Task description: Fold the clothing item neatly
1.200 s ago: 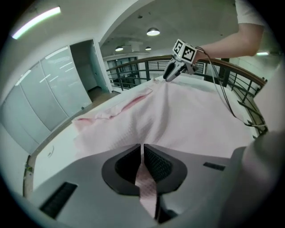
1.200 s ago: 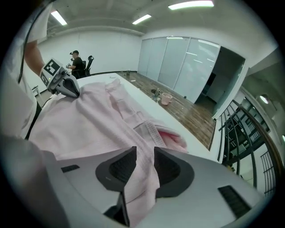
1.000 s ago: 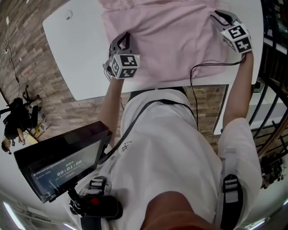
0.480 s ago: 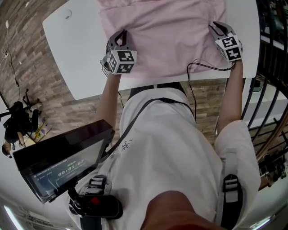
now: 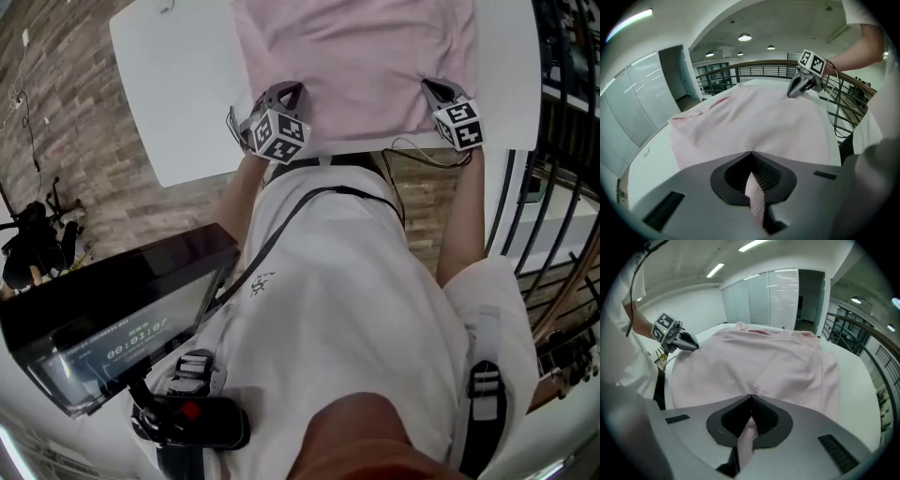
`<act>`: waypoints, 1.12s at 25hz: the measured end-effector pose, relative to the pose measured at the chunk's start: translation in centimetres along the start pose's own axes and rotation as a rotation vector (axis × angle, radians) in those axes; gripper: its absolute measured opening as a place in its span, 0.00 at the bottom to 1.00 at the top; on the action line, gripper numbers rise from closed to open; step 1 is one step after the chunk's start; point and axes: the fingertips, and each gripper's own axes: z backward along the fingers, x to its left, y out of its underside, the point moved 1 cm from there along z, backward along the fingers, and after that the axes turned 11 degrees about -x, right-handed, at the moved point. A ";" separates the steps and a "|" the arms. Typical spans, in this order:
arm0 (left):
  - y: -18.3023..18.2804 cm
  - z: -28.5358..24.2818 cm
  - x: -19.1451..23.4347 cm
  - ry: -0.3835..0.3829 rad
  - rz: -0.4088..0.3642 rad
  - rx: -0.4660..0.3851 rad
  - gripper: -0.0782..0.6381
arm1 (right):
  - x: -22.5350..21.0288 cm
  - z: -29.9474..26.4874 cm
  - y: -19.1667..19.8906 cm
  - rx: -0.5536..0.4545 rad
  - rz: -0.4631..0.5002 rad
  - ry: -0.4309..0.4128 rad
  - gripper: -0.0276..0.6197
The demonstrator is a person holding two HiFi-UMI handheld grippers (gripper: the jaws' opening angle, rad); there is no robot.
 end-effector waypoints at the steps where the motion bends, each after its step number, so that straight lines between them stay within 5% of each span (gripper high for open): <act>1: 0.5 -0.5 0.0 0.007 -0.006 0.009 0.11 | -0.8 -0.2 0.6 0.006 -0.001 0.032 0.05; 10: -1.4 -1.1 -1.5 0.072 -0.086 -0.044 0.11 | -1.0 2.5 0.6 -0.062 -0.061 0.131 0.05; 14: -2.5 -0.2 -5.4 0.175 -0.181 -0.064 0.11 | 1.3 4.9 3.9 0.023 -0.068 0.131 0.05; 17: -0.7 -0.8 -7.6 0.226 -0.223 -0.022 0.11 | 0.5 5.5 6.6 0.084 -0.032 0.225 0.05; 20: 2.0 -2.1 -6.4 0.202 -0.177 -0.021 0.11 | -1.2 3.8 8.2 0.088 -0.048 0.300 0.05; 23: 2.7 -2.5 -4.8 0.173 -0.118 -0.008 0.11 | -1.8 2.9 8.0 0.050 -0.089 0.275 0.05; 28: -3.0 1.8 -9.2 -0.006 -0.150 0.019 0.11 | -6.7 13.2 5.7 -0.079 -0.075 0.379 0.05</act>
